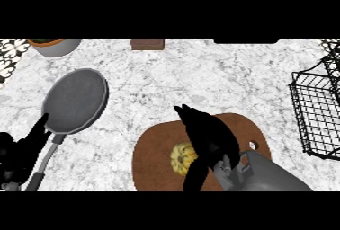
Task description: Pick the squash from the cutting board and place it in the tiered basket
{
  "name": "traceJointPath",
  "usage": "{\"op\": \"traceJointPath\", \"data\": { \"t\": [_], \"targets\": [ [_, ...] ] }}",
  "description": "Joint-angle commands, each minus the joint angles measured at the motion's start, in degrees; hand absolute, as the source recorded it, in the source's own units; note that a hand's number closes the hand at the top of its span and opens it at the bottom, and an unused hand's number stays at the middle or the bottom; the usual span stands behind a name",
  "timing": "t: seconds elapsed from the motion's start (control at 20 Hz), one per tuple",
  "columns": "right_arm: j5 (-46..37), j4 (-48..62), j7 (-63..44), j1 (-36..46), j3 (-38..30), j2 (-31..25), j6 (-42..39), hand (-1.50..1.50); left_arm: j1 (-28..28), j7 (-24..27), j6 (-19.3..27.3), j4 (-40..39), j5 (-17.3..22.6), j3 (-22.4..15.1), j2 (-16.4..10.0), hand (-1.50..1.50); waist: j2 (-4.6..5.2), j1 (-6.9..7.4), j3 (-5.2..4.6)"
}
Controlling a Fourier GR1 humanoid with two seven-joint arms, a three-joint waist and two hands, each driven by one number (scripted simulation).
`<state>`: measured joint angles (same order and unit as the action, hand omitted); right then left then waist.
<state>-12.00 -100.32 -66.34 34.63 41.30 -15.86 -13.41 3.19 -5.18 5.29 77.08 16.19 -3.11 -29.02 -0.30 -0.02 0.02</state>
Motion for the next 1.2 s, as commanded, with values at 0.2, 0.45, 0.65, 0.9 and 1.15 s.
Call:
{"op": "traceJointPath", "data": {
  "t": [0.2, 0.45, 0.65, 0.9, 1.15],
  "targets": [
    [3.5, -2.7, -10.5, -1.8, -3.2, -2.1, -5.5, -1.5, 0.8, -0.7, -1.5, 0.9, 0.6, 2.0, -0.4, 0.0, 0.1, 0.12, -0.04],
    [1.4, -2.1, -6.6, -6.1, -1.7, -1.9, -3.8, -1.5, -0.9, 0.1, -3.1, -1.2, -0.3, 2.0, 0.8, 0.0, 0.23, -0.07, -0.05],
    [0.5, -6.3, -9.2, -8.5, -0.2, -1.9, -4.4, -1.5, 0.0, -1.4, -1.1, 0.8, -1.8, 1.6, 2.0, 0.0, 0.11, -0.1, -0.04],
    [-0.8, -1.1, -3.9, -7.1, -3.2, -1.0, -6.0, -1.5, -0.8, -1.8, -3.8, 0.0, -1.7, 3.1, 1.4, 0.0, 0.25, 0.21, -0.04],
    [-5.0, -2.3, -2.1, -11.1, -1.1, 0.5, -4.9, -1.5, 2.5, -2.3, -3.3, 3.7, -3.1, 3.1, 2.9, 0.0, 0.16, 0.2, -0.02]
  ]
}}
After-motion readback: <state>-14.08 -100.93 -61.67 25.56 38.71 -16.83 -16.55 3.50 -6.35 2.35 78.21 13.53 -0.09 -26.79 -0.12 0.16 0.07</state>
